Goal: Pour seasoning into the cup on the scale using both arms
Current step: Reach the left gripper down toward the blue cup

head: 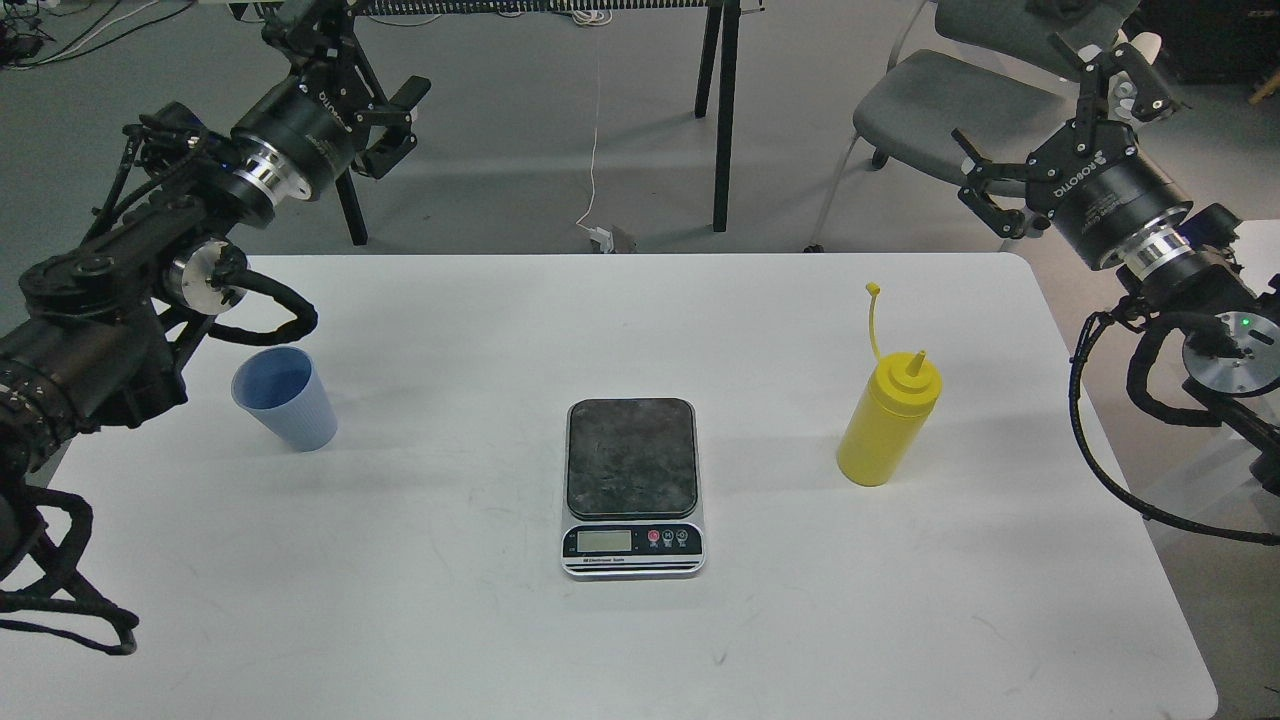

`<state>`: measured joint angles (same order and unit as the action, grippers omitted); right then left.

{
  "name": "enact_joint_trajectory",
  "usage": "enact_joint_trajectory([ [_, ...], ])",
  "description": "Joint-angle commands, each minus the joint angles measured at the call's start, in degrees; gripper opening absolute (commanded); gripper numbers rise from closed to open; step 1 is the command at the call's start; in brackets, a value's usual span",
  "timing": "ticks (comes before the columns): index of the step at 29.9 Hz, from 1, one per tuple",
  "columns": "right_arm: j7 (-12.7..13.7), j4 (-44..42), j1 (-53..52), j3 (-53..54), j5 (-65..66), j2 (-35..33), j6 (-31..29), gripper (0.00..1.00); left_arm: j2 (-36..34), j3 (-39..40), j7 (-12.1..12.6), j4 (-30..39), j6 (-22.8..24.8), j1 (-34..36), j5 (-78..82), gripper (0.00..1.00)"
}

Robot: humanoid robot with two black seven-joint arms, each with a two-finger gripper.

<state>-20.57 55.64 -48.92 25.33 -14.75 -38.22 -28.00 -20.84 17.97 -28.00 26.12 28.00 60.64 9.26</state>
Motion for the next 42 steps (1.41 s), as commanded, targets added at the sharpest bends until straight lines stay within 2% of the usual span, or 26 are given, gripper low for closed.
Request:
enact_joint_trajectory([
  [1, 0.0, 0.1, -0.1, -0.4, 0.1, -0.1, 0.0, 0.99, 0.6, -0.5, 0.0, 0.0, 0.0, -0.4, 0.7, 0.99],
  [9, 0.0, 0.1, -0.1, -0.5, 0.2, 0.1, 0.0, 0.99, -0.4, -0.2, 0.0, 0.0, 0.0, -0.4, 0.8, 0.99],
  [14, 0.0, 0.1, 0.0, -0.5, 0.3, 0.3, 0.0, 0.99, -3.6, -1.5, 0.0, 0.2, 0.0, 0.4, 1.7, 0.99],
  [19, 0.0, 0.1, 0.0, -0.6, 0.4, 0.1, 0.0, 0.99, -10.3, -8.6, 0.0, 3.8, 0.0, 3.2, 18.7, 0.99],
  [27, -0.1, 0.1, 0.1, -0.5, 0.5, -0.1, 0.0, 0.99, -18.6, -8.7, 0.0, 10.0, 0.0, 3.6, 55.1, 0.99],
  [31, -0.1, 0.2, 0.3, -0.5, 0.5, -0.2, 0.0, 0.99, -19.8, -9.4, 0.0, 13.6, 0.0, 2.5, 63.2, 0.99],
  [40, -0.1, 0.4, 0.5, -0.5, 0.5, -0.3, 0.0, 0.99, -19.9, -16.1, 0.0, 14.1, 0.0, -3.4, 75.6, 0.99],
  [42, -0.1, 0.3, 0.6, -0.5, 0.5, -0.3, 0.0, 0.99, -19.9, -17.9, 0.0, 13.9, -1.3, -4.1, 76.8, 0.99],
])
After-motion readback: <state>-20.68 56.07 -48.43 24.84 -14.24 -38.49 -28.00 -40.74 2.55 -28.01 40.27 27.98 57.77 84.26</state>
